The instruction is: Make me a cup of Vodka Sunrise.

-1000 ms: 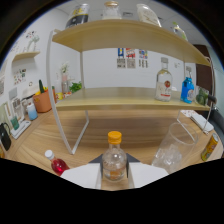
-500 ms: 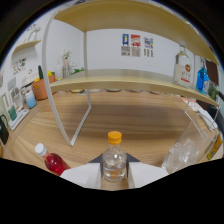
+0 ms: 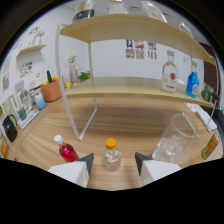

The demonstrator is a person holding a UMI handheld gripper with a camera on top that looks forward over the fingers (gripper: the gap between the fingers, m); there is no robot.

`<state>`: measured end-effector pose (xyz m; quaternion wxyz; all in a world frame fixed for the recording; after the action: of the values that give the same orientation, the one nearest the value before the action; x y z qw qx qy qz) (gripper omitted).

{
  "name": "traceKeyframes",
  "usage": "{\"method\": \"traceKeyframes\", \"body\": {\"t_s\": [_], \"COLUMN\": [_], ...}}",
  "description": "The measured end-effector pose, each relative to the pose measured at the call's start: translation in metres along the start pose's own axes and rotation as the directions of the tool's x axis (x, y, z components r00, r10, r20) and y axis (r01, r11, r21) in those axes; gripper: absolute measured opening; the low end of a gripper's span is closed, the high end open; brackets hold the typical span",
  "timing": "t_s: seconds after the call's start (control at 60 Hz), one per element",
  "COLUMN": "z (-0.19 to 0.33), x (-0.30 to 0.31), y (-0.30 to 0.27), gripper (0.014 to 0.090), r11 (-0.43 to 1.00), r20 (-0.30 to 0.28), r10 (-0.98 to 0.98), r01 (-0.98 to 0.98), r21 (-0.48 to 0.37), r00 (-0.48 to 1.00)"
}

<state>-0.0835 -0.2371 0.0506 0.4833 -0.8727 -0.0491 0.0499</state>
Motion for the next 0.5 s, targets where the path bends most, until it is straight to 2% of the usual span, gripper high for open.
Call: {"method": "traceKeyframes", "body": {"t_s": [0.05, 0.083, 0.217, 0.5], "z": [-0.016, -0.028, -0.078, -0.142], "x": [0.002, 0.004, 0.021, 0.097], "y": [-0.011, -0.019, -0.046, -0.047], "gripper": [0.0839, 0.0856, 0.0855, 0.0855], "r11": [1.0, 0.999, 0.993, 0.993], "r20": [0.01, 0.017, 0.02, -0.051], "r10": [0.008, 0.011, 0.025, 0.013], "r01": [-0.008, -0.012, -0.027, -0.007], "r21": [0.023, 0.039, 0.111, 0.117], "r00": [1.0, 1.0, 0.999, 0.999]}}
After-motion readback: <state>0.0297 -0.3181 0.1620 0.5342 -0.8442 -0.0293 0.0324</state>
